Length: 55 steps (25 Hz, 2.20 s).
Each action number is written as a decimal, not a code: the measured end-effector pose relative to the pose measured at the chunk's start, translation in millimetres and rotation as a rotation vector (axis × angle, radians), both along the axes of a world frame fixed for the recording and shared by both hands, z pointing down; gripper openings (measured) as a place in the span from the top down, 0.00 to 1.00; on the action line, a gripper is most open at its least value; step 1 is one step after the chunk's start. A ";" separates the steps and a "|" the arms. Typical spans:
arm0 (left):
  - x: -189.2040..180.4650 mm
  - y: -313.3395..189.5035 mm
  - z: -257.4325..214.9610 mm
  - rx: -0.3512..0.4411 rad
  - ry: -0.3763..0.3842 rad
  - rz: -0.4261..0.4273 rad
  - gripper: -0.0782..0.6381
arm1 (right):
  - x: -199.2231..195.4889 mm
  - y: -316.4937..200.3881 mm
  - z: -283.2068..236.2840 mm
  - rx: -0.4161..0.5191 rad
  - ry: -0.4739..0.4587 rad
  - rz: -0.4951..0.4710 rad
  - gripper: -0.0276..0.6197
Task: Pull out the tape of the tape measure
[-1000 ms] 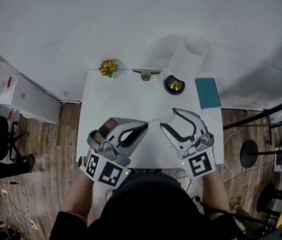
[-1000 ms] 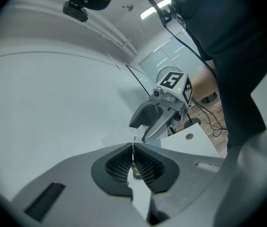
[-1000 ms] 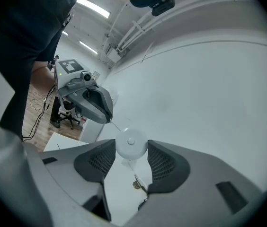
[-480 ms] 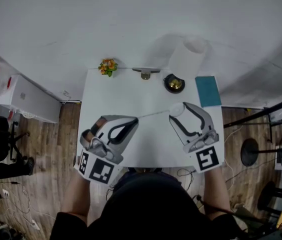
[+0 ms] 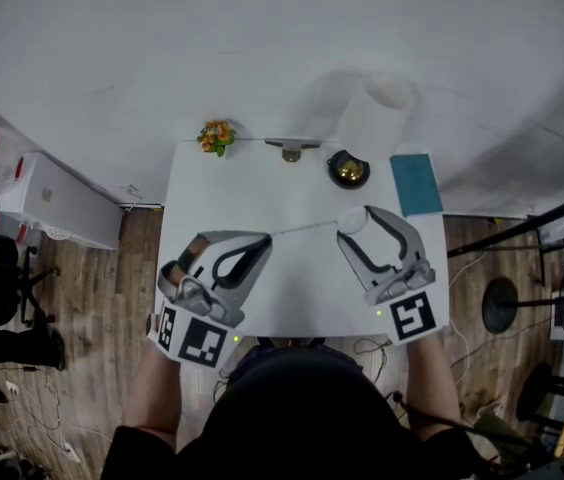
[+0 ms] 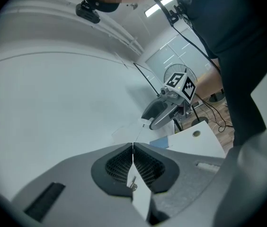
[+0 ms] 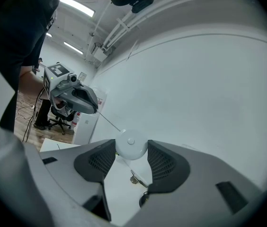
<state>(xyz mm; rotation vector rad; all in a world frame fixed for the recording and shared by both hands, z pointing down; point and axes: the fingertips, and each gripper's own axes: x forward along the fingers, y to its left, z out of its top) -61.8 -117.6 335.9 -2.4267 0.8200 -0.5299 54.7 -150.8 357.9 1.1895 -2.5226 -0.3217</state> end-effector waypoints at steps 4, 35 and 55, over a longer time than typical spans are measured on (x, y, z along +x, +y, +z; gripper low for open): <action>-9.3 -4.9 -2.0 0.006 0.008 -0.040 0.88 | 7.8 -3.6 -1.0 -0.002 -0.011 0.033 0.62; -84.6 -25.7 -28.0 0.148 0.073 -0.253 0.88 | 58.4 -19.6 5.0 -0.046 -0.050 0.214 0.62; -146.0 -36.9 -12.4 0.014 0.152 -0.507 0.88 | 93.6 -25.1 5.1 -0.022 -0.086 0.289 0.62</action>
